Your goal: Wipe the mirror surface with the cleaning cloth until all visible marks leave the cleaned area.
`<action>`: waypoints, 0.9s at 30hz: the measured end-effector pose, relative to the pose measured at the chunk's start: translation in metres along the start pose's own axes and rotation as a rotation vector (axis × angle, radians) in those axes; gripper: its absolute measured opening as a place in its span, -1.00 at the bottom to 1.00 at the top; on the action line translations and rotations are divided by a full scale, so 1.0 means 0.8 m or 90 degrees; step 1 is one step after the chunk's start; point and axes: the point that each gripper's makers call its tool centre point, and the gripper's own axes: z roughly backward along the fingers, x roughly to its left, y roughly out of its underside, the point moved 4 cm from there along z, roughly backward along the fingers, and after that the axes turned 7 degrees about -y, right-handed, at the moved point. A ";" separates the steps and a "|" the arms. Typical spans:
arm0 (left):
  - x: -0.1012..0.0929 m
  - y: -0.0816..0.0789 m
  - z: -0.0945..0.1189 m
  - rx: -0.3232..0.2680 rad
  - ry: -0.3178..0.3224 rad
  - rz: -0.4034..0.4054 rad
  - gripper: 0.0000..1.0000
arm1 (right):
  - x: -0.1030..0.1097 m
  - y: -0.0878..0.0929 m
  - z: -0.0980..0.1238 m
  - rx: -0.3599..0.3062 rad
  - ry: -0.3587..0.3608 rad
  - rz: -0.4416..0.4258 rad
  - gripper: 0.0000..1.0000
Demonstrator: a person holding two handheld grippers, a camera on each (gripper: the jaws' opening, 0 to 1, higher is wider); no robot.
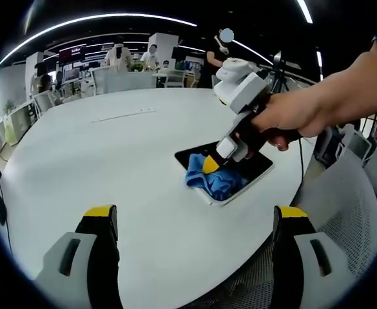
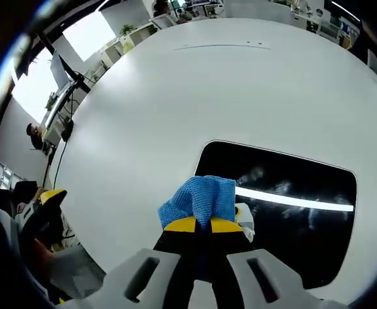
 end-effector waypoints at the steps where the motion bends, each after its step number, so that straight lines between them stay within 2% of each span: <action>1: 0.000 0.001 0.000 0.003 0.001 0.000 0.98 | 0.000 -0.002 -0.001 0.000 0.002 0.003 -1.00; 7: -0.003 0.006 -0.003 0.018 0.008 -0.001 0.98 | -0.002 -0.019 -0.003 0.001 0.015 0.025 -1.00; 13: -0.002 0.007 -0.004 0.022 0.006 0.000 0.98 | -0.009 -0.035 -0.008 0.003 0.009 0.030 -1.00; 19: -0.002 0.009 -0.004 0.026 0.007 -0.002 0.98 | -0.010 -0.040 -0.010 0.001 0.002 0.029 -1.00; 23: -0.003 0.011 -0.004 0.030 0.006 -0.002 0.98 | -0.012 -0.054 -0.013 0.001 0.021 0.077 -1.00; 27: -0.003 0.011 -0.004 0.030 0.004 -0.001 0.98 | -0.018 -0.065 -0.016 0.005 0.020 0.070 -1.00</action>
